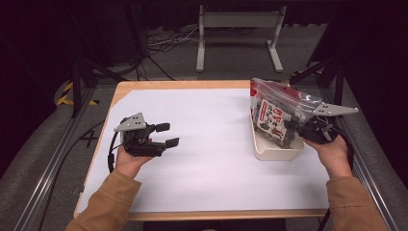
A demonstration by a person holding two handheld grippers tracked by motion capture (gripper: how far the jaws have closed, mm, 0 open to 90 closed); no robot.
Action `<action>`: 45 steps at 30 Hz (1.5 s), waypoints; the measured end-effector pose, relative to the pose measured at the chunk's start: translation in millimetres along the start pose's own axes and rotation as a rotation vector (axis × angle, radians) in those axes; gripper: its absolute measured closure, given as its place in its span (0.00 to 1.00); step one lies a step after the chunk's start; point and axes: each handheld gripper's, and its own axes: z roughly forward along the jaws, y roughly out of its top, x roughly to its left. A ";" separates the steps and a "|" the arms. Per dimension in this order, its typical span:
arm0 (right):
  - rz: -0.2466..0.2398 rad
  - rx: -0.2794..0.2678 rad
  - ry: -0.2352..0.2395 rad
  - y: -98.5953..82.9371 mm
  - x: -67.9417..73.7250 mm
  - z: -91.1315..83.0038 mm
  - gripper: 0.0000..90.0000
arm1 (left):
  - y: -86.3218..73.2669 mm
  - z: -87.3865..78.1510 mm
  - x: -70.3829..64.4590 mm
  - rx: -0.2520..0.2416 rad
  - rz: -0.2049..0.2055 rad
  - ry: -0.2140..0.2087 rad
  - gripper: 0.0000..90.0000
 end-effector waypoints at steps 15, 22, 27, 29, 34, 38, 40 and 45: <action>0.047 -0.023 -0.043 1.3 -16.8 -6.7 0.71 | -5.9 -8.3 -0.6 -0.002 -0.019 0.016 0.32; 0.091 -0.032 -0.068 -2.6 -24.6 -10.4 0.47 | -9.1 -16.0 -2.5 -0.003 -0.026 0.033 0.32; 0.094 -0.043 -0.085 -7.0 -25.3 -14.1 0.36 | -10.9 -19.0 -3.8 -0.003 -0.025 0.037 0.32; 0.089 -0.055 -0.089 -7.6 -21.9 -16.8 0.33 | -11.4 -20.6 -4.4 -0.004 -0.022 0.039 0.32; 0.050 -0.084 -0.108 -7.1 -13.8 -26.9 0.28 | -12.6 -26.4 -7.6 -0.004 -0.026 0.040 0.31; 0.049 -0.093 -0.123 -5.4 -8.9 -37.5 0.27 | -14.2 -32.9 -10.3 -0.003 -0.015 0.045 0.30; 0.039 -0.095 -0.126 -5.2 -5.6 -44.0 0.26 | -15.4 -37.1 -12.3 -0.005 -0.012 0.051 0.30; 0.014 -0.090 -0.138 -5.7 2.4 -57.9 0.26 | -18.8 -44.5 -15.9 -0.005 -0.001 0.068 0.29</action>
